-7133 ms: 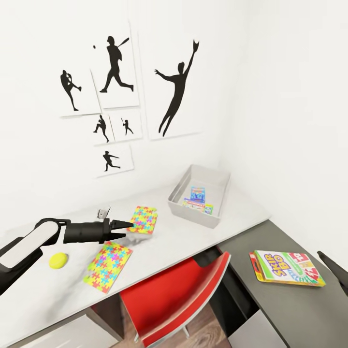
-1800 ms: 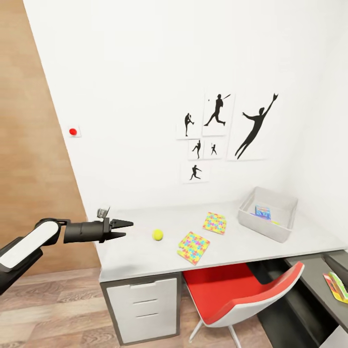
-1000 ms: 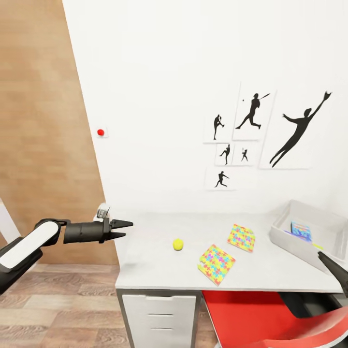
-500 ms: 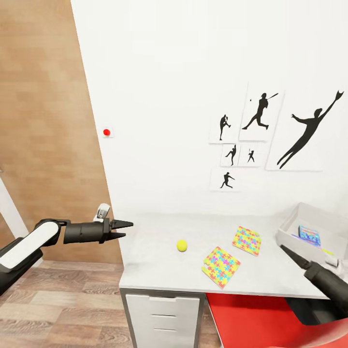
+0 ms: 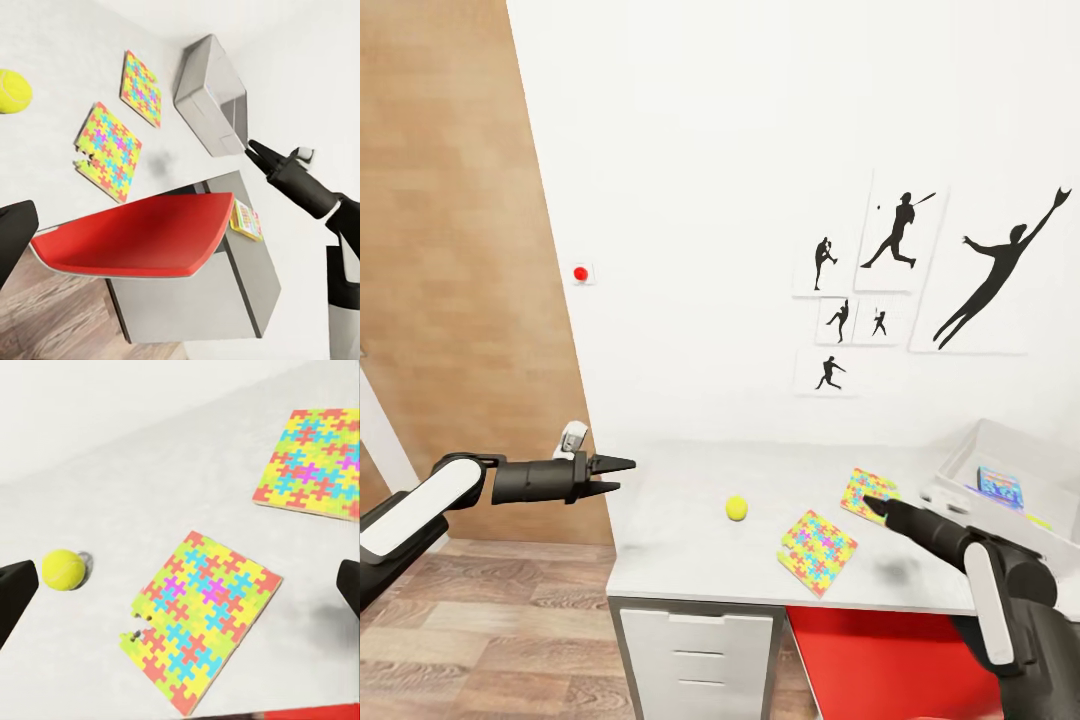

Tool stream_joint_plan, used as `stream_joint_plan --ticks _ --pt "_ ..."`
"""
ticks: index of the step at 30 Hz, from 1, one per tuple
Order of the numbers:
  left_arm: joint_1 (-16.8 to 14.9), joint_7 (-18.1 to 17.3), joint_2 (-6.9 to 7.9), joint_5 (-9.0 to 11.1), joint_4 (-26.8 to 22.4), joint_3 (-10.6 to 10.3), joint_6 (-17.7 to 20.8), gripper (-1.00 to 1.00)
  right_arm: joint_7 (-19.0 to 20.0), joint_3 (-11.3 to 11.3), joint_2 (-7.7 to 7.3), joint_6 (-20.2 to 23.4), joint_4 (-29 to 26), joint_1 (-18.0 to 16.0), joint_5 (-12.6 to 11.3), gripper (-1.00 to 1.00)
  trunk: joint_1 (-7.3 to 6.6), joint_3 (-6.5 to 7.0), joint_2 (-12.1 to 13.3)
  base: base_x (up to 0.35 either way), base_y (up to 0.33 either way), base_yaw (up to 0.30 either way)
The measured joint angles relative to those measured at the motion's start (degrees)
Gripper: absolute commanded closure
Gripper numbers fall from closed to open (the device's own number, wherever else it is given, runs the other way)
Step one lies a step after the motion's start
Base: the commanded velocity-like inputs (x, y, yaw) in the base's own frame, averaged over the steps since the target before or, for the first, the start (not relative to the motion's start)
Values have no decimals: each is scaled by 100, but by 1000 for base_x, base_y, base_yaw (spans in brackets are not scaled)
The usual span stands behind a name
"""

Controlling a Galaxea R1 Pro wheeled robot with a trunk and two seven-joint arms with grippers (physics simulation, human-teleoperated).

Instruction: Put all the toys in the child's room - the three board games (two on the bed and one on the table), the two jigsaw puzzles on the table, and the tennis ball on the table - inside the toy box on the table in the child's room.

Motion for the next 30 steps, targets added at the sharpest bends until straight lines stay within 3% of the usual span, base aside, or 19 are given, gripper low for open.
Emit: stream_joint_plan --ticks 4,17,23,30 --pt "0 -8 6 6 -1 11 2 -100 -336 143 -10 -4 35 -17 -44 -100 0 0 0 0 38 0" --pt "-1 -12 9 0 -1 17 -6 -100 -398 165 -5 15 -16 -18 -138 -100 -1 0 0 15 139 0" --pt "-1 -12 12 -1 0 16 -6 -100 -413 162 -13 17 -15 -16 -434 -100 -1 -18 2 90 261 -60" --pt "3 -13 8 -9 2 17 -8 -100 -409 170 -14 20 -6 -15 -496 -100 -1 -66 7 71 187 -139"
